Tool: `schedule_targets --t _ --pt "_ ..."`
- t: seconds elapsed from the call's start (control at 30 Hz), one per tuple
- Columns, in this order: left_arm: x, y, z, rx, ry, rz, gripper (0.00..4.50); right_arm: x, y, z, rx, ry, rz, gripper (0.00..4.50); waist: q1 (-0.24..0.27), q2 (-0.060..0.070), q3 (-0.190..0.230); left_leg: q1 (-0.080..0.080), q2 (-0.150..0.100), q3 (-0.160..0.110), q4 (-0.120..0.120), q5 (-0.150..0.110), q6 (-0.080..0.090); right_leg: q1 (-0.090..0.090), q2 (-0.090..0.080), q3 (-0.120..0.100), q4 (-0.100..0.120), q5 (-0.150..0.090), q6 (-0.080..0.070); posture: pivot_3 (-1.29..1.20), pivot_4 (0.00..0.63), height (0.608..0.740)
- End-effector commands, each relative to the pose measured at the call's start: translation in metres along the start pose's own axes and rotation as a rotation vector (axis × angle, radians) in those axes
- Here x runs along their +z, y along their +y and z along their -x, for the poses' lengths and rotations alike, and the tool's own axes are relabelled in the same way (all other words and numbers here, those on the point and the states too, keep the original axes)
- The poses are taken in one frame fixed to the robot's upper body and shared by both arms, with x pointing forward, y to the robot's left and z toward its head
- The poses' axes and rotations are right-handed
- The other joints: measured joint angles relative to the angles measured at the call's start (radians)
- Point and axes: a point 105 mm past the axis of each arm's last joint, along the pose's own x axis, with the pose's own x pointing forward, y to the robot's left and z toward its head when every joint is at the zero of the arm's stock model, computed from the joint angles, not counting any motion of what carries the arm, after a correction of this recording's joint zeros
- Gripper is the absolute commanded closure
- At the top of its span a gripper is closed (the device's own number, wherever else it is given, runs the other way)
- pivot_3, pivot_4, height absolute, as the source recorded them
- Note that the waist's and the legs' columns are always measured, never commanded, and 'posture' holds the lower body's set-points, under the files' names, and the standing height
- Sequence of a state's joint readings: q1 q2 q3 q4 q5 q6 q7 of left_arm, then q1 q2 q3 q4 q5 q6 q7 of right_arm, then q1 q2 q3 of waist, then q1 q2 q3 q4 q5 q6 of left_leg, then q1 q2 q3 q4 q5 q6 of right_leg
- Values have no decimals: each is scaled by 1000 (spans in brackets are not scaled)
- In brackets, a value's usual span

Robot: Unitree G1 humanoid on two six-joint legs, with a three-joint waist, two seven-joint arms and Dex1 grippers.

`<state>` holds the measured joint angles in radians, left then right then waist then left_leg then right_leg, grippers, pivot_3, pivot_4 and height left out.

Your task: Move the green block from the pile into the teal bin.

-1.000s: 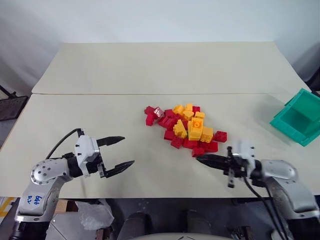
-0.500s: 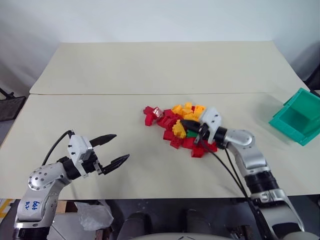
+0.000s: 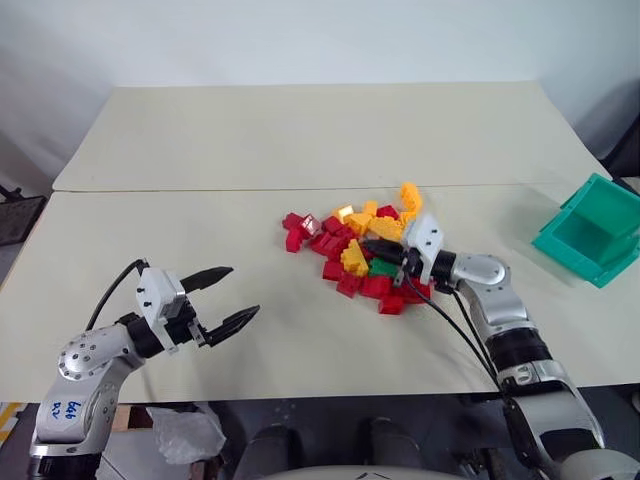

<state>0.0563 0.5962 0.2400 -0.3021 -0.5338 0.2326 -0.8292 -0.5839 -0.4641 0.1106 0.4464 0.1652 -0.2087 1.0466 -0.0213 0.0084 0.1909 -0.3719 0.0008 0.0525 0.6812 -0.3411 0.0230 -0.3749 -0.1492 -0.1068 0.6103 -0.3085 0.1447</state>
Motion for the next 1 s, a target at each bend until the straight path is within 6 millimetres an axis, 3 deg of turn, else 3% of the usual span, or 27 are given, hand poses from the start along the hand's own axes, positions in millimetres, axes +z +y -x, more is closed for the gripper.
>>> schedule_targets --t 0.03,0.1,0.2,0.33,0.4,0.57,0.67,0.73,0.8,1.0 --pt "11 -1 4 6 -32 -10 0 8 -7 14 -21 -16 18 4469 -4 0 0 0 0 0 0 0 0 0 0 0 0 0 0 0 150 740" --pt "11 -1 4 5 -30 -13 0 9 -21 27 -77 -11 19 4469 -5 1 0 0 0 0 0 0 0 0 0 0 0 0 0 0 150 740" --pt "12 0 2 5 -38 -13 0 16 -44 66 -173 -41 -3 4469 1 1 1 0 0 0 0 0 0 0 0 0 0 0 0 0 150 740" --pt "12 2 2 -2 -38 -21 0 18 -43 119 -192 -37 -29 4313 17 1 1 0 0 0 -1 0 0 0 0 0 -2 0 0 0 150 740" --pt "11 4 4 -2 -35 -31 0 15 -43 142 -234 -10 -54 3931 23 1 1 0 1 0 -1 0 0 1 0 -1 -3 0 0 0 150 740" --pt "7 10 7 -16 -9 -62 0 1 -34 199 -316 121 -64 2383 23 1 1 0 0 3 -1 0 0 1 0 -1 -4 0 0 0 150 740" --pt "8 13 5 -19 -16 -62 0 -5 -33 219 -384 147 -73 1381 19 1 1 1 0 5 0 0 1 1 0 0 -5 0 0 0 150 740" --pt "10 13 2 -34 -24 -75 0 -5 -30 218 -380 146 -74 654 18 1 1 1 1 6 0 0 1 1 0 0 -4 0 0 0 150 740" --pt "12 14 -1 -49 -31 -83 0 -2 -23 204 -327 133 -100 19 18 1 1 2 1 7 0 0 1 1 0 1 -4 0 0 0 150 740" --pt "14 15 -6 -65 -35 -94 0 24 4 134 -53 131 -224 19 19 1 1 2 2 7 0 0 1 0 0 2 -3 0 0 0 150 740"
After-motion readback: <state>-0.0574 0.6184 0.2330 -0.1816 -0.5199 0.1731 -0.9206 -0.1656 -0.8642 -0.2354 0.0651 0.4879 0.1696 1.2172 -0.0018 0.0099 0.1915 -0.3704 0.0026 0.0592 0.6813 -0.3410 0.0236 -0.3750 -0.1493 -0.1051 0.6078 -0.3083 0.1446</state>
